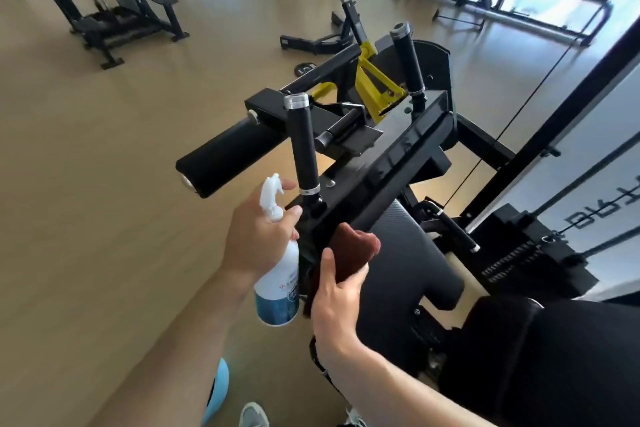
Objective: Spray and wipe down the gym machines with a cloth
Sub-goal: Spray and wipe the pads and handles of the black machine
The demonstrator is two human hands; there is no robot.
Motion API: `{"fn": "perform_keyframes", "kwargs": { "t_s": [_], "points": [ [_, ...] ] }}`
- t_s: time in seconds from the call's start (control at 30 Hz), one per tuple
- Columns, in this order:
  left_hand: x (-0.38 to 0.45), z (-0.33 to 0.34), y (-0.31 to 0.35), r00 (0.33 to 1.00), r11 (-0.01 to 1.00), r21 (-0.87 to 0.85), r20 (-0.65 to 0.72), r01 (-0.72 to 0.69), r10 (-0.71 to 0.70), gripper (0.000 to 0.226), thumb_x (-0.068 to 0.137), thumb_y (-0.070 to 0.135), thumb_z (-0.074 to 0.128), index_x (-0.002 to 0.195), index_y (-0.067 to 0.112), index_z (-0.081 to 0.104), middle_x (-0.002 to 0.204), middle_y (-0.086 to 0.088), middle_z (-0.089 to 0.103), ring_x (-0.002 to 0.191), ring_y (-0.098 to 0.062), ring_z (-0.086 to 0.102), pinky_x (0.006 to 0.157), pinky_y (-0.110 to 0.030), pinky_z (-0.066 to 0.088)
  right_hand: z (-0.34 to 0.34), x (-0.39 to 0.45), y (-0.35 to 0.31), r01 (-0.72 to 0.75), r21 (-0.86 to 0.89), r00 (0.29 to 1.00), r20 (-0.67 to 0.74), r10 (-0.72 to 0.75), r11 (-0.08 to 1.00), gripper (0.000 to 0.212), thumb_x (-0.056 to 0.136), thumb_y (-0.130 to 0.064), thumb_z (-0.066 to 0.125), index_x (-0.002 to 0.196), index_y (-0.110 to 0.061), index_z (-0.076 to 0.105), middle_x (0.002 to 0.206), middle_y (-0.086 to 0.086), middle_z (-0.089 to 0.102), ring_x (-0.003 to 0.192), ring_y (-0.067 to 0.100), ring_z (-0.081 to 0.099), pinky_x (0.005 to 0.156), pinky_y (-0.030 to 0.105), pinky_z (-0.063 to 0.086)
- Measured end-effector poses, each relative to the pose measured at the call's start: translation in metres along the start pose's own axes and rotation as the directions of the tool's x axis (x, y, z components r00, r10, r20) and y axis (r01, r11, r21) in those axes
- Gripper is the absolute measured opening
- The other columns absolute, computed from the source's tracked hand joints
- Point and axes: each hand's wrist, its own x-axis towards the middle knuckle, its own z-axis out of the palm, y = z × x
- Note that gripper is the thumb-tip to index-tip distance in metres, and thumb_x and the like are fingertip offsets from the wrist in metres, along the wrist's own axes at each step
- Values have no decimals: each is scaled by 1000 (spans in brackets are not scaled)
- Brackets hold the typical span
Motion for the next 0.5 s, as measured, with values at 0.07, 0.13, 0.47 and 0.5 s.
{"fn": "perform_keyframes", "kwargs": {
  "t_s": [0.07, 0.13, 0.47, 0.5],
  "points": [
    [6, -2, -6, 1000, 1000, -17, 31, 1, -1, 23, 91, 15, 69, 108, 28, 63, 61, 5, 67, 57, -11, 68, 76, -34, 58, 4, 1, -8, 46, 5, 998, -43, -45, 999, 82, 84, -72, 64, 154, -51, 26, 146, -10, 48, 129, 11, 53, 106, 36, 43],
    [12, -5, -11, 998, 999, -39, 59, 8, -6, 23, 92, 16, 69, 109, 30, 63, 59, 5, 67, 57, -10, 68, 76, -33, 56, 7, 9, -21, 89, 1, 992, -93, -89, 996, 75, 96, -52, 64, 160, -42, 26, 148, -8, 40, 127, 10, 49, 102, 30, 38],
    [18, -18, -17, 976, 990, -131, 206, -48, 74, 19, 89, 26, 69, 103, 37, 62, 61, 1, 67, 63, -15, 70, 77, -41, 58, -1, 108, -98, -5, -7, 965, -261, 3, 1000, 71, 97, -58, 62, 156, -31, 32, 135, 7, 57, 118, 27, 59, 101, 43, 51],
    [16, -18, -17, 968, 988, -139, 229, -69, 100, 19, 89, 28, 68, 104, 38, 62, 62, 1, 67, 64, -15, 71, 77, -42, 59, 1, 100, -95, 6, -30, 961, -275, -14, 1000, 70, 98, -58, 61, 156, -32, 32, 134, 7, 58, 118, 28, 59, 103, 46, 50]
  ]
}}
